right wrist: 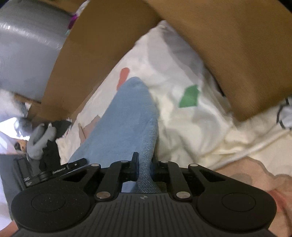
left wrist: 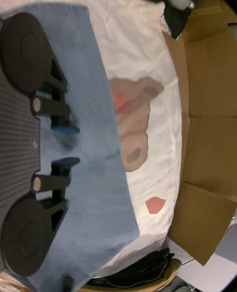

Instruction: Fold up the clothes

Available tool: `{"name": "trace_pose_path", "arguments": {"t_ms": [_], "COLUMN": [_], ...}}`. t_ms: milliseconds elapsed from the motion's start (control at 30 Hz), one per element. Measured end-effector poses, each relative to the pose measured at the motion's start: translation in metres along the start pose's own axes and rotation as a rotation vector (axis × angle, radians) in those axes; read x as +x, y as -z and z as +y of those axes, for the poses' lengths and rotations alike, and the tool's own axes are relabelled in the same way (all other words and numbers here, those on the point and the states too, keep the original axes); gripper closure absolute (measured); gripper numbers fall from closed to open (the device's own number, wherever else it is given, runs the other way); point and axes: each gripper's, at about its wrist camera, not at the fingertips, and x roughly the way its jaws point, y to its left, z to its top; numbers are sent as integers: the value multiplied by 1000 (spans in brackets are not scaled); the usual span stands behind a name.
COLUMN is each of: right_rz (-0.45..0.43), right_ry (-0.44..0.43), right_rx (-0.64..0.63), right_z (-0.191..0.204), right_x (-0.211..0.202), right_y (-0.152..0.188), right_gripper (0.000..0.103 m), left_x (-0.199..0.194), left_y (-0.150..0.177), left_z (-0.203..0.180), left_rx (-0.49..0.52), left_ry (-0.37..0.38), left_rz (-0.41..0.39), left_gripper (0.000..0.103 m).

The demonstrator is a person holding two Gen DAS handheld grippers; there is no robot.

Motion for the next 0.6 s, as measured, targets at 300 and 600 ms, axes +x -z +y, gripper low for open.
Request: {"name": "trace_pose_path", "arguments": {"t_ms": [300, 600], "right_rz": [48, 112], "right_ry": [49, 68], "right_rx": [-233, -498], "right_z": [91, 199], "right_x": [-14, -9], "right_y": [-10, 1], "right_gripper": [95, 95], "left_x": [-57, -110], "left_y": [30, 70], "left_z": [44, 87], "left_rx": [-105, -273], "left_ry": [-30, -24], "left_rz": [-29, -69], "left_gripper": [62, 50]}}
